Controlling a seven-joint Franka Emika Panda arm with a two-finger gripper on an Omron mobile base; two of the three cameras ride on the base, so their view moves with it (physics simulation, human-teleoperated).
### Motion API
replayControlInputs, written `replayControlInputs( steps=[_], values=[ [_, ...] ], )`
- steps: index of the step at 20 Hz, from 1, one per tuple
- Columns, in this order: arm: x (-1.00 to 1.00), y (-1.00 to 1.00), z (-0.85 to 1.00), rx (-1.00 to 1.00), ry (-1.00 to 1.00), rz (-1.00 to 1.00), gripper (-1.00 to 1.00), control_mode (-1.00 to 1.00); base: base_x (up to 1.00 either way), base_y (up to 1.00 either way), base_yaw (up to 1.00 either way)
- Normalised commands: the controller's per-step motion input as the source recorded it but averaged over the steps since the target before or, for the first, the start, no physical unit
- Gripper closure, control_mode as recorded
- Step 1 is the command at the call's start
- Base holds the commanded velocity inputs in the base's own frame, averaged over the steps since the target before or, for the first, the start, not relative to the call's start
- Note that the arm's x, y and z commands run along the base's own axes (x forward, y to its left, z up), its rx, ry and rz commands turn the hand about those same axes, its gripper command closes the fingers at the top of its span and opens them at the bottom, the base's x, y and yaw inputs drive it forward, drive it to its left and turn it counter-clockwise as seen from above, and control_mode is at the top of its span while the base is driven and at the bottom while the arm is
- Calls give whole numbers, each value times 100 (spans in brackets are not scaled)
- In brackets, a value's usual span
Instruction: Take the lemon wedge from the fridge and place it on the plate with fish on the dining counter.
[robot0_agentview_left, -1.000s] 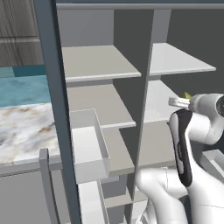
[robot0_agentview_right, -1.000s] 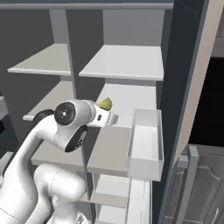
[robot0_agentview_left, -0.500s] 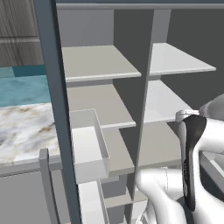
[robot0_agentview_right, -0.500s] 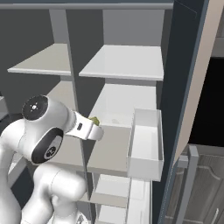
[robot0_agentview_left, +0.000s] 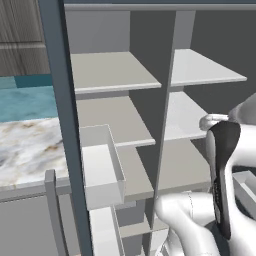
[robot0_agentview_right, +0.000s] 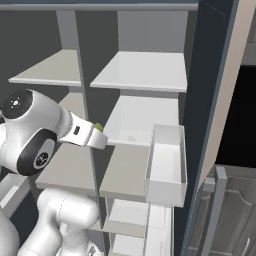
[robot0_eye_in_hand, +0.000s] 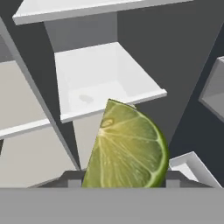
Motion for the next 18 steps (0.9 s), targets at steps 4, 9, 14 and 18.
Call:
replayControlInputs(
  steps=[4,9,14,18],
  values=[
    [-30,0,19,-4,-34,0,100,-100,0,0,0],
    [-14,0,0,0,0,2,100,-100,0,0,0],
    [-20,0,0,0,0,3,100,100,-80,0,29],
    [0,0,0,0,0,0,100,100,-98,0,49]
  ],
)
